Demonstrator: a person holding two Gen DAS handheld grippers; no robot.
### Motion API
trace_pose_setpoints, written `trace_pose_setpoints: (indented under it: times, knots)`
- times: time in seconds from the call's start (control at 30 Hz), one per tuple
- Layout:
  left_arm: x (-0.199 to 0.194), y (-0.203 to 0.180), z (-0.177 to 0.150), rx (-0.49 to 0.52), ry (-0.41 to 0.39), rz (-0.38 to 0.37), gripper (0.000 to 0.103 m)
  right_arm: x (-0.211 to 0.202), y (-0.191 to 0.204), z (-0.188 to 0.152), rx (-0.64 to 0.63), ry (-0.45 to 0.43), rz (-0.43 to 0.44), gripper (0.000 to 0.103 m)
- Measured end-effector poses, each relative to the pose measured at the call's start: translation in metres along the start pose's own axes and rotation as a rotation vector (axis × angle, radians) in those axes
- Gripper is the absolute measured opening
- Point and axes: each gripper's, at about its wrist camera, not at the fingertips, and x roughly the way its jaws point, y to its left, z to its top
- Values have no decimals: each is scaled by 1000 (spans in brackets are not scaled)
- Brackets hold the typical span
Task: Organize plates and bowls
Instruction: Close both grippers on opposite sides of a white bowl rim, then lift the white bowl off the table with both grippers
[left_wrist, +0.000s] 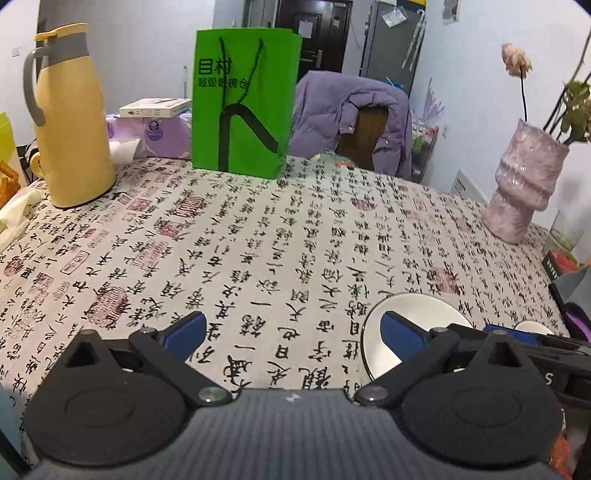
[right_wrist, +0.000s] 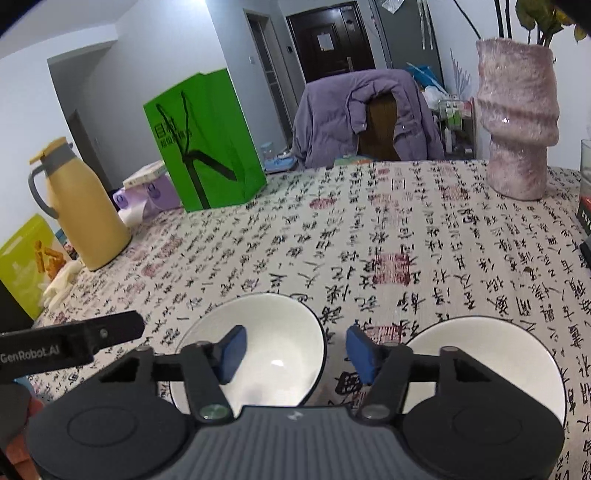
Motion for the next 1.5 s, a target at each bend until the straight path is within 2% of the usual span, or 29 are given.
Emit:
trace_pose_setpoints:
  times: [0.2, 0.53, 0.7, 0.8, 1.07, 1.5]
  knots:
    - [10, -15, -2, 51, 30, 5, 91, 8, -1, -3, -6, 31, -1, 35]
    - [31, -29, -7, 73, 118, -13, 61, 11, -1, -4, -14, 42, -10, 32]
    - [37, -38, -9, 89, 148, -19, 36, 15, -1, -6, -21, 52, -22, 27]
    - [40, -41, -10, 89, 163, -28, 24, 16, 1, -7, -32, 50, -32, 25]
    - [40, -50, -14, 107, 162, -20, 13, 18, 6, -11, -73, 42, -62, 24]
    - [44, -53, -17, 79, 160, -2, 12, 20, 7, -13, -92, 20, -62, 22]
